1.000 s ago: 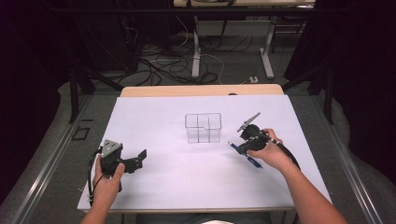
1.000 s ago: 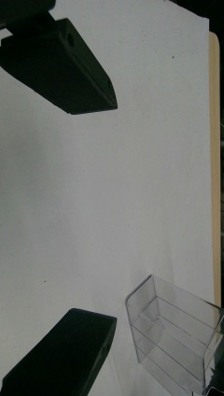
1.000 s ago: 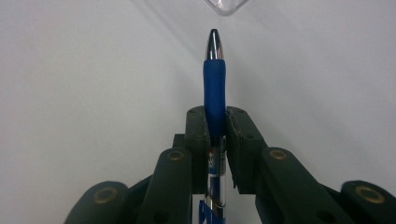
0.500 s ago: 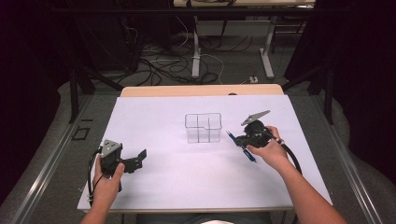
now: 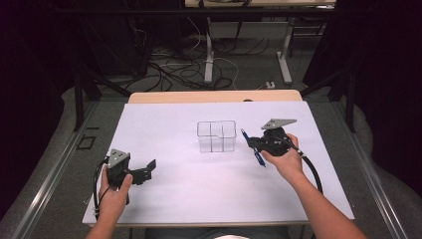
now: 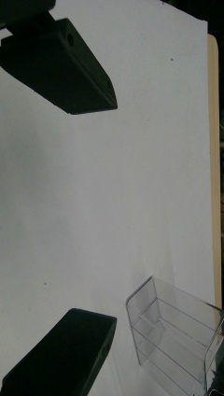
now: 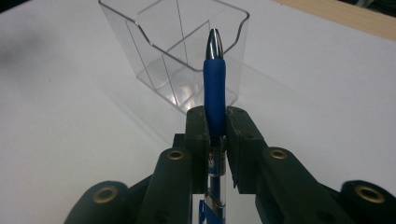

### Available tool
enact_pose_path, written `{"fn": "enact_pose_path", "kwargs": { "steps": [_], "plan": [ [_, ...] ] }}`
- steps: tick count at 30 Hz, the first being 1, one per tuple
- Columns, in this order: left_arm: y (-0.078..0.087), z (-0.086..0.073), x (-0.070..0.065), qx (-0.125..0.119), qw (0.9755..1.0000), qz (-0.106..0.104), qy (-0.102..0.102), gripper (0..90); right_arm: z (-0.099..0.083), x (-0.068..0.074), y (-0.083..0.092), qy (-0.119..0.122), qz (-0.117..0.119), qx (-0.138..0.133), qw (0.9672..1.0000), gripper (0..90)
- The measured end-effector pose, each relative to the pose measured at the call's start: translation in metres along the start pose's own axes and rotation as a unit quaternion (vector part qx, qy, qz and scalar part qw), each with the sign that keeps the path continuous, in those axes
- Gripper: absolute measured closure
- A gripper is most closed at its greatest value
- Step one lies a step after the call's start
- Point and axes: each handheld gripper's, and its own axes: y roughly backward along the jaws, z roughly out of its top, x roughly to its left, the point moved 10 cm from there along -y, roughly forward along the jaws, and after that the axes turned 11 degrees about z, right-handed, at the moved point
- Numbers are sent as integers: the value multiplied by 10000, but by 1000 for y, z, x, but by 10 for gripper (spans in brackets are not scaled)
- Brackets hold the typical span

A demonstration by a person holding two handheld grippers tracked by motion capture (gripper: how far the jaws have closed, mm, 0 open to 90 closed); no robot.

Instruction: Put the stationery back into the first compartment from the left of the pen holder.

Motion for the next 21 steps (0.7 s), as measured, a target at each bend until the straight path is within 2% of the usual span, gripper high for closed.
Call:
{"fn": "enact_pose_path", "kwargs": {
  "steps": [1,8,15,21],
  "plan": [
    [0,0,0,-1,10000,2,-2,4,0,0,0,0,0,0,10000,796],
    [0,0,0,6,10000,9,11,4,14,4,6,-30,25,-478,9989,796],
    [0,0,0,10,10000,20,-36,4,27,8,8,71,6,-684,9976,796],
    [-1,0,-1,0,10000,9,-9,4,40,11,3,124,12,-747,9971,796]
  ]
}}
